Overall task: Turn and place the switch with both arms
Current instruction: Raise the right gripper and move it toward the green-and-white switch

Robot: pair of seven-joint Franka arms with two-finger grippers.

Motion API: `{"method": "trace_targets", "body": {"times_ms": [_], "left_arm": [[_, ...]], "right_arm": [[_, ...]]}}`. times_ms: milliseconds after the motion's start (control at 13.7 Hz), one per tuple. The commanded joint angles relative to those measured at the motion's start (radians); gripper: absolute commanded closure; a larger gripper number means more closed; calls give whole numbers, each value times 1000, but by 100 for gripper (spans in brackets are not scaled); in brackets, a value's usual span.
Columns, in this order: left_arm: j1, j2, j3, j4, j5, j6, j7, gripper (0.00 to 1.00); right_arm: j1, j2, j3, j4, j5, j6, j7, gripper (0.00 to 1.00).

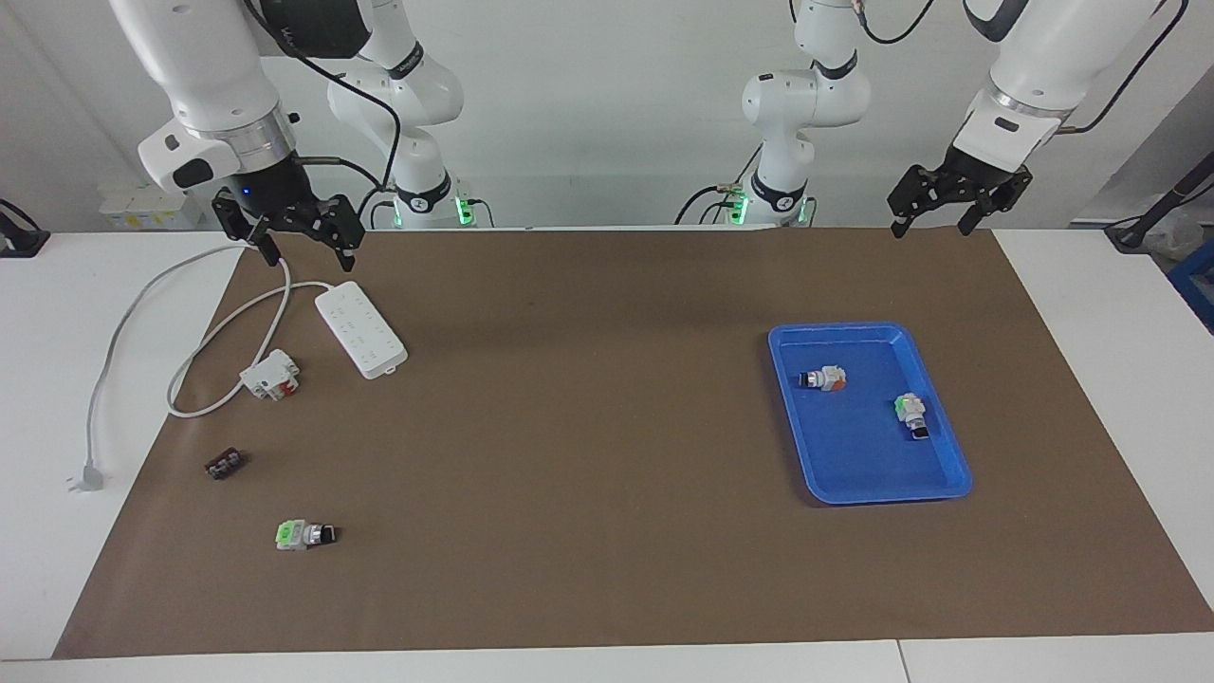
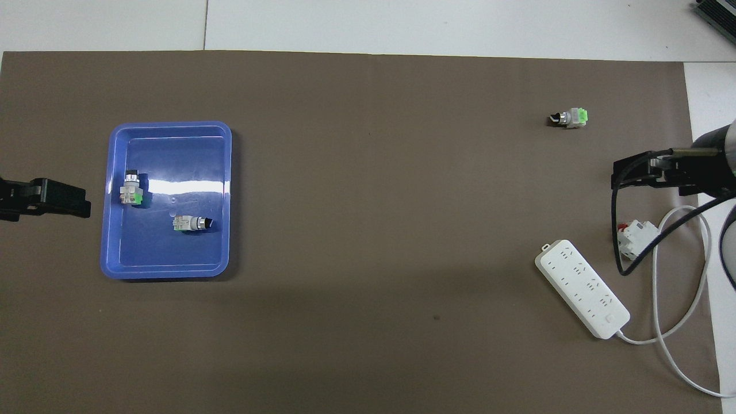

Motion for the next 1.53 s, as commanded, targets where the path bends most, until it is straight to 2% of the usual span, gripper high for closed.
{"method": "trace_targets", "body": {"times_ms": [0,438,658,1023,1315,1462], "left_arm": [[5,-24,-2,-29,-7,7,-11,0],[5,-24,-2,-29,-7,7,-11,0],[5,-24,-2,-29,-7,7,-11,0],[5,-24,-2,-29,-7,7,-11,0],[5,-24,-2,-29,-7,7,-11,0],[5,-24,-2,-29,-7,7,-11,0]], "right_arm": [[-14,-24,5,-22,22,-6,-18,0],[-14,-22,4,-22,22,-5,-28,0],[-18,-21,4,-28,21,0,-96,0],[-49,-1,1,-27,18,48,-351,0],[-61,45,1,-16,19,84,-545,0],[-83,102,-1,-2,35,114,-718,0]]}}
